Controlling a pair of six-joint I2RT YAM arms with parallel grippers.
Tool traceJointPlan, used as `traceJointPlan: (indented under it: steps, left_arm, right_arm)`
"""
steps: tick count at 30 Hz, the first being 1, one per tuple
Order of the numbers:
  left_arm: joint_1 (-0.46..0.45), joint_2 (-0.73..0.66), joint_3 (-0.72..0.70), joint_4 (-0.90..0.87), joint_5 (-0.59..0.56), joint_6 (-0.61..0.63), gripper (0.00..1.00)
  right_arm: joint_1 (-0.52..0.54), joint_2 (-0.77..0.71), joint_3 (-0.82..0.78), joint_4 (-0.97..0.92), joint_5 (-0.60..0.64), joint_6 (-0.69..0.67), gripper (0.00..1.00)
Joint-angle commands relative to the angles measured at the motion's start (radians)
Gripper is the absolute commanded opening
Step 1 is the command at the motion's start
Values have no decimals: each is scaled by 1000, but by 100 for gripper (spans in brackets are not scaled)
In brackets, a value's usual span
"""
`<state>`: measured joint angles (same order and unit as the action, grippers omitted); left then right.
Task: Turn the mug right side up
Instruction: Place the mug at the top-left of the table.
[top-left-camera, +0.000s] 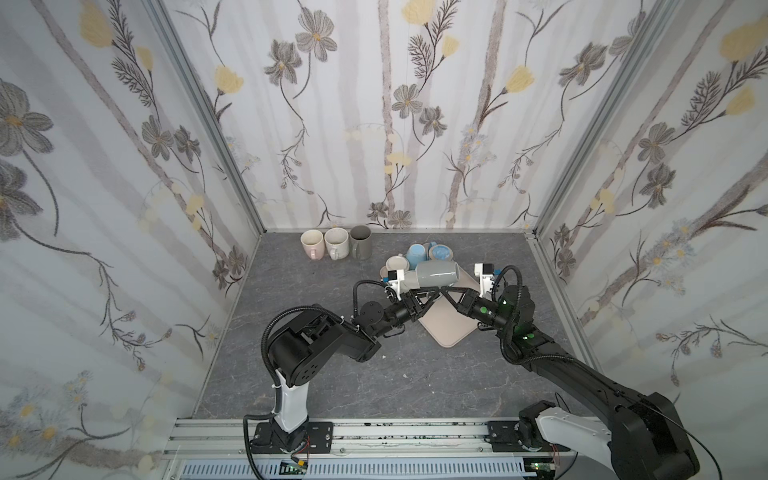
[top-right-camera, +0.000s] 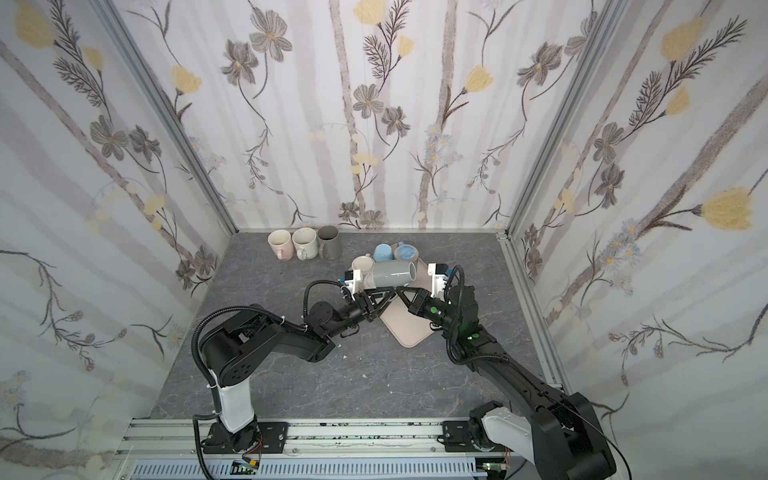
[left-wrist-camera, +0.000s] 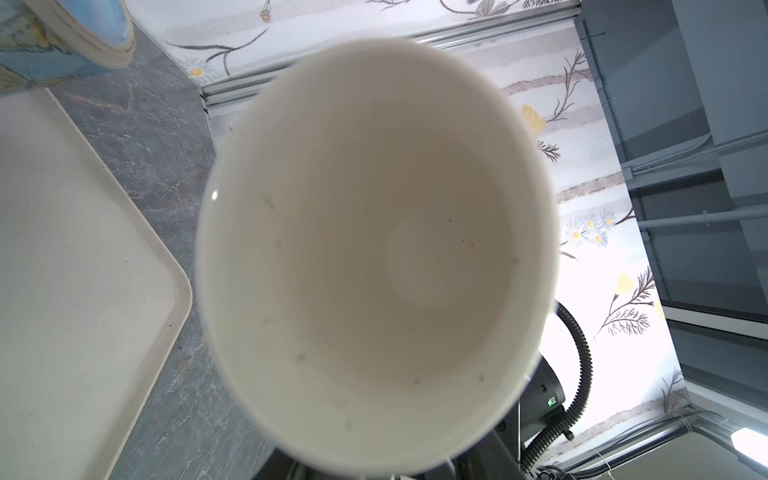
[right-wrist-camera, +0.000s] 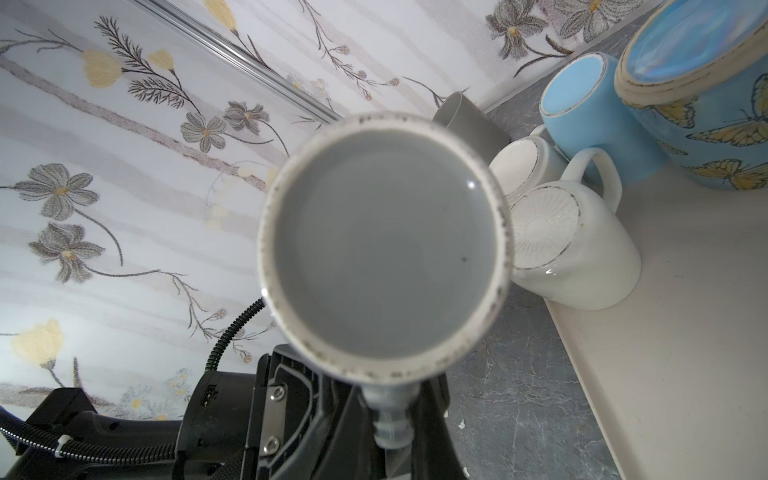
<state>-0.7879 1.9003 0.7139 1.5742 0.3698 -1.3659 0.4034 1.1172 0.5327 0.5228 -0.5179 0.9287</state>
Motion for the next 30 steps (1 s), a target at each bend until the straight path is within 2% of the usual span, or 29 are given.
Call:
traceJointPlan:
  steps: [1,5,8,9,10,16,19,22,25,27,30]
  left_arm:
    - [4,1,4,83,25,-30,41]
    - [4,1,13,88,41,-38,31]
    - [6,-9,10,104,56,-41,14]
    - [10,-18,5,104,62,-40,5]
    - [15,-29,-2,103,64,-38,0]
    - [80,-158,-95,17,81,23,0]
    - [126,-257,-132,-124,99,93,0]
    - [177,-384,-145,-355,104,206,0]
    - [237,-539,-103,-724,80,406,0]
    - [284,-651,-36,-1037,7,595,0]
    - [373,-775,62,-1388,-126,819,0]
  right_arm:
    - [-2,5,1,116,-22,20,0]
    - [-2,23,4,142,-43,37,0]
    - [-2,39,5,141,-53,42,0]
    - [-2,42,5,136,-53,41,0]
    - [-2,47,8,125,-52,41,3]
    - [-2,58,49,4,-29,-6,45]
    - [-2,63,72,-36,-27,-36,55]
    - [-2,70,100,-80,-23,-63,59]
    - [-2,81,126,-132,-9,-100,60]
    - [-2,98,149,-197,13,-132,61]
    - [2,125,175,-275,47,-182,61]
